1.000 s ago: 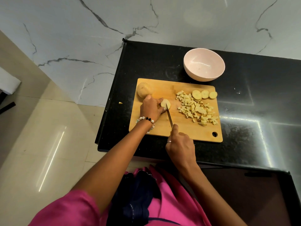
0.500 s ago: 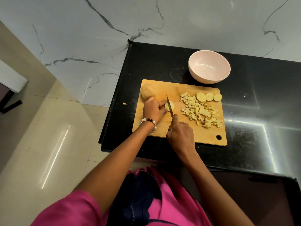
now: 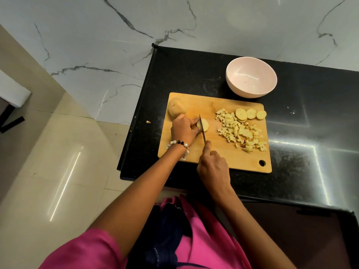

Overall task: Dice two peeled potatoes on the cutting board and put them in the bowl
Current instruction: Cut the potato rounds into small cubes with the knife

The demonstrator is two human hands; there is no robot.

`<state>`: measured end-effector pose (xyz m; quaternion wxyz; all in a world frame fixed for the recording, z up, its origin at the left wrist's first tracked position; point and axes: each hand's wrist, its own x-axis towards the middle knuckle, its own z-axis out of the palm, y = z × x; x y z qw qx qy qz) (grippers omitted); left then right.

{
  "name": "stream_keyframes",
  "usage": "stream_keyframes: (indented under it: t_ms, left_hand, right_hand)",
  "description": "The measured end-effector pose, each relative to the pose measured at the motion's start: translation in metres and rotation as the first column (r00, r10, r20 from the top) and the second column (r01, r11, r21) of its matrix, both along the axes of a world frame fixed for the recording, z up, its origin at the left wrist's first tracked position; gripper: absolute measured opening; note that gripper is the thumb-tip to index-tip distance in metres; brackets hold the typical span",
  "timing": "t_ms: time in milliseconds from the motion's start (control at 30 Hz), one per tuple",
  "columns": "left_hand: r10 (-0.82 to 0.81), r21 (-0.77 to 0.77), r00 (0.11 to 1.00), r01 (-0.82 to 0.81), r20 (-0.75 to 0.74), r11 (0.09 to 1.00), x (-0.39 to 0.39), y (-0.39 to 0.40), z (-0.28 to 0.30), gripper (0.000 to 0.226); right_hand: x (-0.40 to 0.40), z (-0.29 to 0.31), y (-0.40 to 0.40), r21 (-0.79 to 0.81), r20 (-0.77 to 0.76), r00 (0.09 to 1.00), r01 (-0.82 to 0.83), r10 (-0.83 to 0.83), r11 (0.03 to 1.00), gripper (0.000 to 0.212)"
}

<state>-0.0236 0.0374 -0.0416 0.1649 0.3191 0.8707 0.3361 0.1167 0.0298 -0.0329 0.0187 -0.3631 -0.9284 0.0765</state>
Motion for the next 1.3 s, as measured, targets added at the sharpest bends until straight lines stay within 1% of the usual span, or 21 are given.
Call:
stream_keyframes:
  t_ms: [67, 133, 200, 267, 400, 500, 733, 833, 1000, 1100, 1167, 1300]
  left_hand:
    - [0.008, 0.011, 1.000, -0.008, 0.006, 1.000, 0.000, 0.000, -0.001, 0.039]
    - [0.004, 0.007, 1.000, -0.004, 0.003, 1.000, 0.000, 0.000, -0.001, 0.040]
    - [-0.009, -0.005, 1.000, 0.009, -0.003, 1.000, -0.001, -0.001, -0.001, 0.041]
    - [-0.011, -0.004, 1.000, 0.011, 0.009, 1.000, -0.002, -0.002, -0.002, 0.043]
    - [0.012, 0.052, 0.999, -0.013, 0.030, 0.999, -0.001, -0.005, -0.004, 0.040]
    - [0.045, 0.065, 0.999, -0.046, 0.020, 0.997, 0.000, -0.005, -0.005, 0.034]
    - [0.079, 0.061, 0.997, -0.079, 0.003, 0.995, 0.000, -0.002, -0.006, 0.026]
    - [0.089, 0.066, 0.996, -0.089, 0.007, 0.994, 0.001, -0.001, -0.008, 0.025]
    - [0.107, 0.087, 0.994, -0.109, 0.027, 0.990, 0.001, 0.001, -0.009, 0.025]
    - [0.110, 0.105, 0.994, -0.112, 0.026, 0.988, 0.002, 0.000, -0.008, 0.025]
    - [0.105, 0.106, 0.994, -0.108, 0.028, 0.989, 0.002, 0.000, -0.007, 0.026]
    - [0.105, 0.041, 0.993, -0.107, 0.048, 0.993, 0.003, 0.000, -0.004, 0.028]
  right_hand:
    - [0.016, -0.005, -0.011, 0.020, 0.004, 1.000, -0.004, 0.003, 1.000, 0.063]
    - [0.026, 0.002, -0.017, -0.031, 0.049, 0.999, 0.026, -0.024, 0.999, 0.062]
    - [0.025, 0.011, -0.015, -0.076, 0.040, 0.998, 0.049, -0.046, 0.996, 0.059]
    - [0.019, 0.014, -0.007, -0.088, -0.006, 0.999, 0.042, -0.043, 0.995, 0.059]
    - [0.001, 0.015, 0.005, -0.068, -0.062, 0.997, 0.036, -0.040, 0.997, 0.054]
    - [-0.006, 0.012, 0.010, -0.084, -0.035, 0.999, 0.037, -0.040, 0.996, 0.055]
    - [-0.021, 0.003, 0.013, -0.009, 0.000, 0.999, 0.036, -0.036, 0.999, 0.056]
    - [-0.024, 0.003, 0.011, -0.004, -0.008, 1.000, 0.026, -0.026, 1.000, 0.055]
    - [0.003, -0.004, -0.006, -0.001, 0.010, 1.000, 0.000, 0.000, 1.000, 0.058]
    - [0.020, 0.001, -0.014, -0.087, 0.016, 1.000, 0.022, -0.021, 0.996, 0.057]
    - [0.027, 0.009, -0.009, -0.167, -0.031, 0.999, 0.036, -0.042, 0.985, 0.051]
    - [0.029, 0.021, 0.005, -0.205, -0.262, 0.960, 0.046, -0.100, 0.978, 0.044]
